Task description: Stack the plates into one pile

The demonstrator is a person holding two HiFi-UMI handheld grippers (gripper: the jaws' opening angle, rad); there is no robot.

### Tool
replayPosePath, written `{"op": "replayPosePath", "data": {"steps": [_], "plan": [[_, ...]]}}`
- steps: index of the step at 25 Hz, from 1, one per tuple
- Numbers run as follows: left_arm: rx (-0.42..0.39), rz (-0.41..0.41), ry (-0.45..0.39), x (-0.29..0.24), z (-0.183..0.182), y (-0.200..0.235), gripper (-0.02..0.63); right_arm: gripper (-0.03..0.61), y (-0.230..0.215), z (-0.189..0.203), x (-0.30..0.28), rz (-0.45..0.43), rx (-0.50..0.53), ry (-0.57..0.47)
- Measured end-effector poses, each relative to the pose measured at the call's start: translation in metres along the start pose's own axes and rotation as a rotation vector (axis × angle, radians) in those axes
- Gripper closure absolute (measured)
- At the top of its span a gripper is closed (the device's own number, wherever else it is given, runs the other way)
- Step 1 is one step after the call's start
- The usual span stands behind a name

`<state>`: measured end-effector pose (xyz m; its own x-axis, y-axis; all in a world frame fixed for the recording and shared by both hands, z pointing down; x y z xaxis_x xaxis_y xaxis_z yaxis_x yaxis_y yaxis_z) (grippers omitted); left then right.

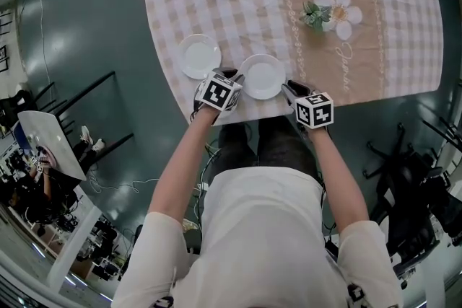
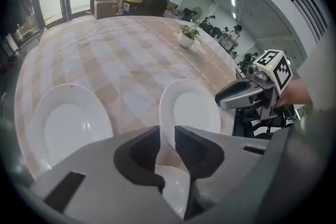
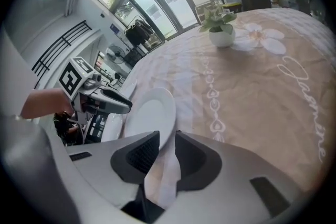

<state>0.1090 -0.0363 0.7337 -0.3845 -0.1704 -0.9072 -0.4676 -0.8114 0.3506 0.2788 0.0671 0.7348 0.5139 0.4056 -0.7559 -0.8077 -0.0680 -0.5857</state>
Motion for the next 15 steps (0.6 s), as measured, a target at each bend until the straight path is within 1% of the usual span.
{"op": "replayPosePath", "data": {"steps": [3,7,10,12,14,15], "plan": [[-0.006,0.005,0.036,-0.005,-0.001,0.0,0.52,0.465,-0.001,-0.002,-0.003,-0.02,-0.05,-0.007],[0.005,0.019,0.055,-0.011,-0.002,0.0,0.52,0.465,0.0,-0.005,-0.006,-0.047,-0.11,-0.013],[0.013,0.03,0.063,-0.009,-0.01,0.0,0.52,0.472,-0.001,-0.007,-0.009,-0.051,-0.154,-0.016],[0.032,0.038,0.075,-0.009,-0.012,0.001,0.518,0.486,-0.004,-0.008,-0.01,-0.049,-0.189,-0.025],[0.061,0.048,0.084,-0.011,-0.011,0.0,0.528,0.515,-0.007,-0.007,-0.01,-0.045,-0.219,-0.03],[0.081,0.053,0.084,-0.011,-0.011,0.001,0.531,0.517,-0.008,-0.006,-0.011,-0.041,-0.228,-0.029]]}}
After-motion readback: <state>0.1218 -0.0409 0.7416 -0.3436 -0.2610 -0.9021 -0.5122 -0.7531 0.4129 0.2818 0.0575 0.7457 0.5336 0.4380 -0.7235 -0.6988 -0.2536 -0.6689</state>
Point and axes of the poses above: the fingertips, and each gripper's own axes: x backward along the fingers, y to its left, z out of its underside, the point moved 5 cm from there along x, backward along the fingers, and after that the axes turned 4 degrees about -x, right-handed, at the moved point
